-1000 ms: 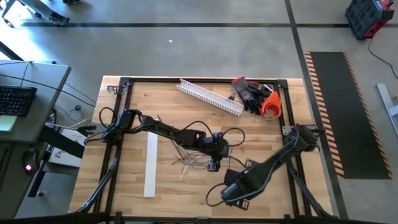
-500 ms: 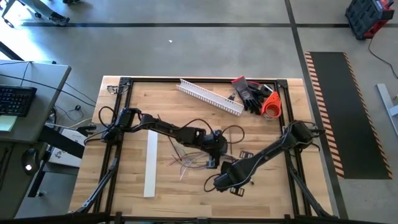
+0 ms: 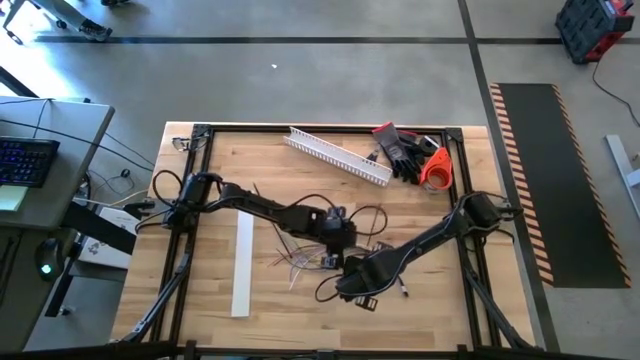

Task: Ziptie cables
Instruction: Wrap the right zip tie on the cable

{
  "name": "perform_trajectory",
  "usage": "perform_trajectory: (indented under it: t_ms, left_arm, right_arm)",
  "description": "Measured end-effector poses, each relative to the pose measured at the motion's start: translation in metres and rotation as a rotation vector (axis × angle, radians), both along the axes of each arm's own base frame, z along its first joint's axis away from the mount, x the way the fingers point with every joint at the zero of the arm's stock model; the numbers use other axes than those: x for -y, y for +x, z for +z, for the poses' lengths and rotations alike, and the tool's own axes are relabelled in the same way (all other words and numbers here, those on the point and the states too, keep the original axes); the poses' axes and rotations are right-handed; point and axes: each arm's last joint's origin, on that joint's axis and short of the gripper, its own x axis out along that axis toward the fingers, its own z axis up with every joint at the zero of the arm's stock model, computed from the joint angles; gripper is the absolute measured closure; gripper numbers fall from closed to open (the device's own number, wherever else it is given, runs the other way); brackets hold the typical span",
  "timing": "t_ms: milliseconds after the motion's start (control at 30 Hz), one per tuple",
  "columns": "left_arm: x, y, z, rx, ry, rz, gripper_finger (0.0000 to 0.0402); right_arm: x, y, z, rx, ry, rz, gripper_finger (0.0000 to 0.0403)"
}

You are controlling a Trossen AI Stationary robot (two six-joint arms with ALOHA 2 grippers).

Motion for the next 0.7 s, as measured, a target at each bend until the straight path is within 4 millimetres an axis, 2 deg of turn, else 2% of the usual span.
perform_trajectory:
  t_ms: [100, 233, 467, 700]
  left_arm:
    - [0.001, -0.011, -0.025, -0.013, -0.031, -0.017, 0.0321]
    - [0.007, -0.018, -0.039, 0.086, -0.09, -0.07, 0.0332]
    - [0.023, -0.016, -0.038, 0.269, -0.036, -0.27, 0.0335]
    - [0.022, -0.015, -0.038, 0.279, -0.084, -0.331, 0.0331]
  right_arm:
    - [0.0, 0.0, -0.001, 0.004, -0.016, 0.003, 0.0403]
    - [0.001, 0.0, -0.001, 0.02, -0.049, 0.027, 0.0403]
    - [0.01, 0.004, 0.0, 0.0, -0.034, 0.045, 0.0403]
    - [0.015, 0.005, 0.0, -0.005, -0.049, 0.046, 0.0399]
